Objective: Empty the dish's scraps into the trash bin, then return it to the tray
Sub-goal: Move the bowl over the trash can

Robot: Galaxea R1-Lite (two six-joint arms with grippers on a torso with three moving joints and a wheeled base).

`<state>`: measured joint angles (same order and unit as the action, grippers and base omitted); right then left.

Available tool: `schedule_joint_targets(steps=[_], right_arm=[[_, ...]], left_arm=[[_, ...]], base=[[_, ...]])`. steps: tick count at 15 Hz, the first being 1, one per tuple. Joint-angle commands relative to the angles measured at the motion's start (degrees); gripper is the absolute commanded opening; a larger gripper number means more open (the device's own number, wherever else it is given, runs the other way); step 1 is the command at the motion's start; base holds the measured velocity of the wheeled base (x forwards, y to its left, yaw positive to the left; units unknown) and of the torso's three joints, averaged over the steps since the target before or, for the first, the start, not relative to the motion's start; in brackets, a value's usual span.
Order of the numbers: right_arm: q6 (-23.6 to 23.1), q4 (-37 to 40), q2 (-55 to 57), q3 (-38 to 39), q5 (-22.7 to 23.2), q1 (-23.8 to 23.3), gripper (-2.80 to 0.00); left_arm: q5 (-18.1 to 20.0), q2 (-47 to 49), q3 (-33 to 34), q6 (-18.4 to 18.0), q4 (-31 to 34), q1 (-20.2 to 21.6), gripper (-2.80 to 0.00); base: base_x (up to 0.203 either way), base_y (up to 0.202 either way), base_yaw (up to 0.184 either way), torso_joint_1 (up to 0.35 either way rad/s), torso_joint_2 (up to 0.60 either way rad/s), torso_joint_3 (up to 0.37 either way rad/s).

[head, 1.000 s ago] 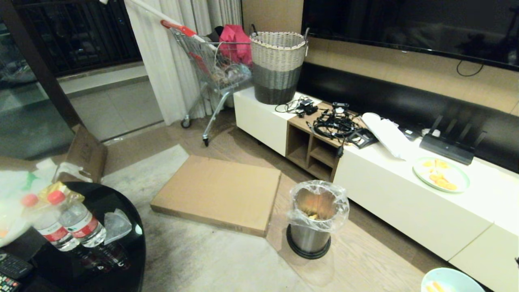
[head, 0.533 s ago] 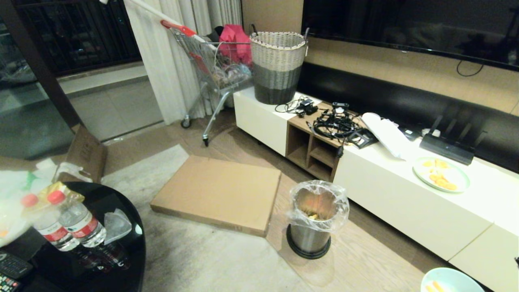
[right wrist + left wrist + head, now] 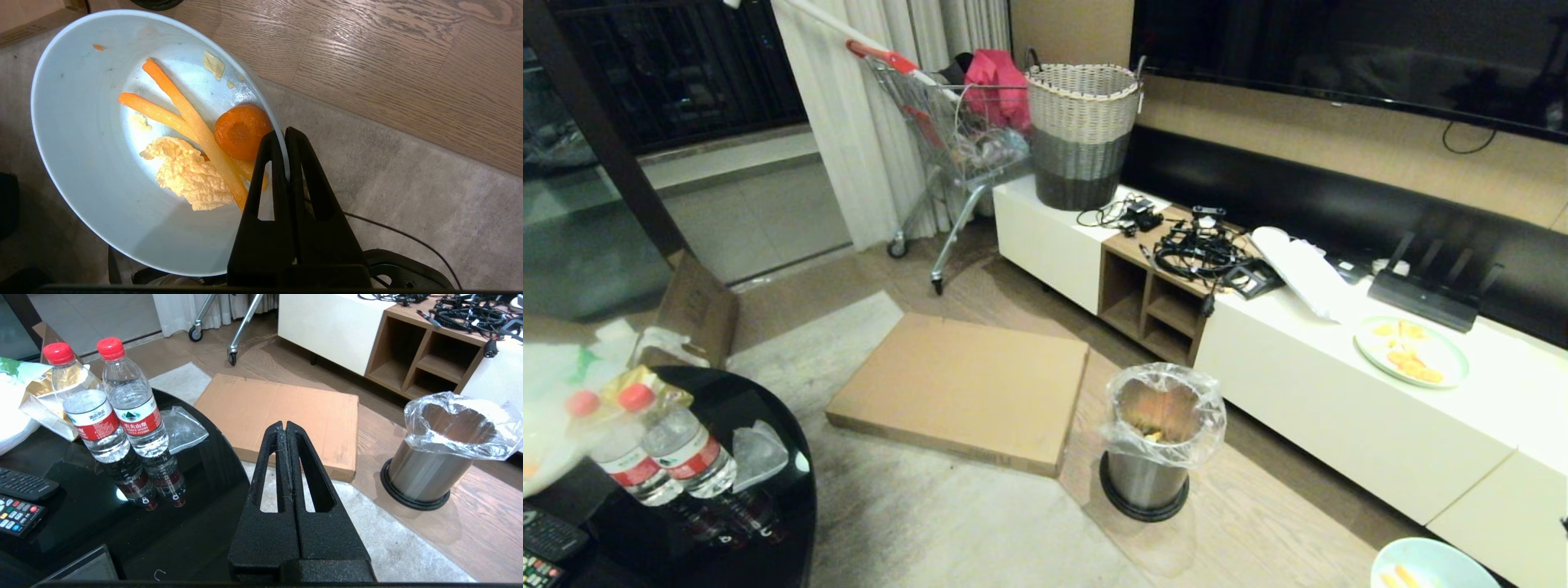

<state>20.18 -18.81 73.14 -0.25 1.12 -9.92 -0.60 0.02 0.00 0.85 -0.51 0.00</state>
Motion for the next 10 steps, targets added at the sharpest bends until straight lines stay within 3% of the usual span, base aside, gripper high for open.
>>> schedule_joint_targets(steps=[1,10], right_arm=[[0.12,0.05,-0.64,0.25,0.02,-0.01,-2.8],[-0.41,0.0,-0.41,0.25,0.02,-0.01,-2.8]], left_arm=[[-0.02,-0.02,0.0,0.03,-0.02,0.0,-2.8],[-0.02,-0.02,0.0,0.03,-0.02,0.0,-2.8]], base=[[0.0,0.0,0.0,0.0,0.0,0.0],[0.0,0.0,0.0,0.0,0.0,0.0]])
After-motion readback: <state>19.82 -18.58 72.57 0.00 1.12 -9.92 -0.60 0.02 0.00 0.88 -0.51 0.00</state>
